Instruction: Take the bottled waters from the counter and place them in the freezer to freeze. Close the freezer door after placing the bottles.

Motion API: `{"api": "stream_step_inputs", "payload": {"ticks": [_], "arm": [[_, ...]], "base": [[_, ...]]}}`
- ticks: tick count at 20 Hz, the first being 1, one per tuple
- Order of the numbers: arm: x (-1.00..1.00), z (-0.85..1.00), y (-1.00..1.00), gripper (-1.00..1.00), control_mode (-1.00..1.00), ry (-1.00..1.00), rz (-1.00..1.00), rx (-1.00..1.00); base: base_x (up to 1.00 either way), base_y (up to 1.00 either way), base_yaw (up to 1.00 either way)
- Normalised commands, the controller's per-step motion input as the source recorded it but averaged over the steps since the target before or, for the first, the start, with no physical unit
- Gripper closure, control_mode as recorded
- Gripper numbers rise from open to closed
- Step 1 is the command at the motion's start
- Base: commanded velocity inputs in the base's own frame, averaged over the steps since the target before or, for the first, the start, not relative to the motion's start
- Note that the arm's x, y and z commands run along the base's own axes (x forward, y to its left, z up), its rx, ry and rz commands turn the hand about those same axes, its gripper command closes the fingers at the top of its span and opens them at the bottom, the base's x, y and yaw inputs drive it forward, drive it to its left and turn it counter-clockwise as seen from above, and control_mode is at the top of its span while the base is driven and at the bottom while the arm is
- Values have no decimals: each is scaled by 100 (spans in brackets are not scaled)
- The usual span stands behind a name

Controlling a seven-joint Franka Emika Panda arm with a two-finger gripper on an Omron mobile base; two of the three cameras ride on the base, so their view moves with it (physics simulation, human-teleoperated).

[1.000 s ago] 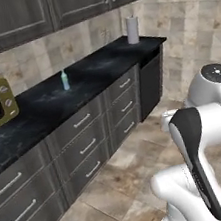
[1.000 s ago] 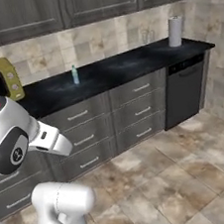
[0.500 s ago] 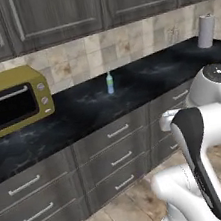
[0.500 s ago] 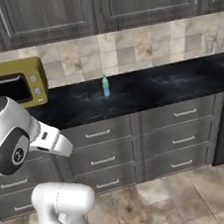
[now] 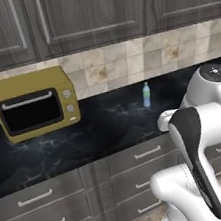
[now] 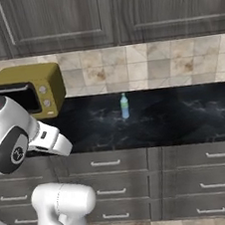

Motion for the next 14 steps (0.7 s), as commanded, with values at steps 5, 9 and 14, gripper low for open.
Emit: {"api": "stream_step_inputs", "payload": {"ticks": [5, 9, 14], "arm": [[0, 0, 0, -100, 100, 0, 0, 0], [0, 0, 0, -100, 100, 0, 0, 0], [0, 0, 0, -100, 100, 0, 0, 0]], "base": [[45, -38, 18], [53, -11, 5], [47, 7, 0]]}}
